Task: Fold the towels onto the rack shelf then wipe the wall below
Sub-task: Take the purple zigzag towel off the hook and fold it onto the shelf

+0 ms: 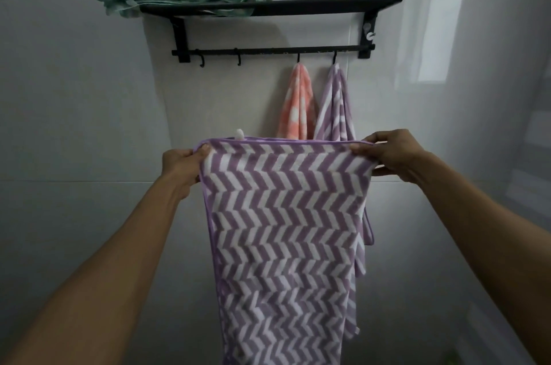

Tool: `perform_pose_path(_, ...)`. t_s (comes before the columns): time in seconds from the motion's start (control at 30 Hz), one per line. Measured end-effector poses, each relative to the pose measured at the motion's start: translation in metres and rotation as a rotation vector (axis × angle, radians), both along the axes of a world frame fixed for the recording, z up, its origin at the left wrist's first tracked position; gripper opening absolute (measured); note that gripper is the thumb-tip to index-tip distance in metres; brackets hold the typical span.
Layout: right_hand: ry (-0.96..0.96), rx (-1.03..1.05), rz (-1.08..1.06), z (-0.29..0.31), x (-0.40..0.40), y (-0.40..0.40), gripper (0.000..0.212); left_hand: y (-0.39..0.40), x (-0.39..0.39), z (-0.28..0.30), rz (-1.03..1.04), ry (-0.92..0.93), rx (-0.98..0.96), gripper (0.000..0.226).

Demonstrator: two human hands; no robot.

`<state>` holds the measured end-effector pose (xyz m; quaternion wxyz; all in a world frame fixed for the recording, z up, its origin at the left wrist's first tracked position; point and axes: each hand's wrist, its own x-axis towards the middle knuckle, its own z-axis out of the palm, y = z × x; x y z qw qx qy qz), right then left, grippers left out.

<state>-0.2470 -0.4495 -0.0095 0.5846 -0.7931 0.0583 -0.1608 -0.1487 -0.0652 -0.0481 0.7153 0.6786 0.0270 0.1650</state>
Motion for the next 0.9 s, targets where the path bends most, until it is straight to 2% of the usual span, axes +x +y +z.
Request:
perform_pose_path(0.13, 0.045, 0.013, 0.013, 0.006, -0.003, -0.011, 0.023, -0.009, 0.002, 0.012, -0.044, 0.007, 0.057, 0.023)
perform_pose_path(0.23, 0.001, -0.004, -0.005, 0.018, -0.007, -0.016, 0.028, -0.011, 0.001, 0.03, -0.058, -0.04, 0.042, 0.021)
perform_pose_path(0.3, -0.057, 0.055, -0.005, 0.03, -0.009, -0.02, 0.036, -0.014, -0.002, 0.041, -0.141, -0.084, -0.026, 0.025)
perform_pose_path(0.4, 0.001, 0.075, 0.003, 0.027, -0.014, -0.023, 0.043, -0.023, -0.013, 0.005, -0.258, 0.003, 0.011, 0.032)
perform_pose_path(0.47, 0.038, 0.049, -0.018, 0.009, -0.018, -0.023, 0.038, -0.026, -0.019, -0.035, -0.192, 0.118, 0.009, 0.024)
perform_pose_path(0.53, 0.057, 0.085, -0.029, -0.007, -0.021, -0.021, 0.042, -0.026, -0.024, -0.053, -0.118, 0.16, -0.013, 0.017)
perform_pose_path(0.6, 0.044, 0.154, -0.065, -0.012, -0.018, -0.018, 0.042, -0.027, -0.019, -0.047, -0.109, 0.157, -0.009, 0.015)
perform_pose_path(0.7, -0.024, 0.275, -0.128, 0.006, -0.008, -0.017, 0.036, -0.032, -0.014, -0.011, -0.146, 0.121, -0.009, 0.031)
perform_pose_path(0.77, -0.027, 0.376, -0.032, 0.011, -0.009, -0.019, 0.048, -0.031, -0.014, 0.006, -0.2, 0.072, -0.102, 0.041)
perform_pose_path(0.8, 0.038, 0.374, 0.07, 0.006, -0.012, -0.019, 0.06, -0.03, -0.016, 0.005, -0.237, 0.068, -0.133, 0.047)
perform_pose_path(0.87, 0.234, 0.262, 0.238, -0.029, -0.019, -0.019, 0.09, -0.024, -0.021, -0.032, -0.259, 0.135, -0.116, 0.054)
perform_pose_path(0.9, 0.304, 0.203, 0.265, -0.05, -0.022, -0.018, 0.101, -0.02, -0.026, -0.061, -0.219, 0.202, -0.102, 0.05)
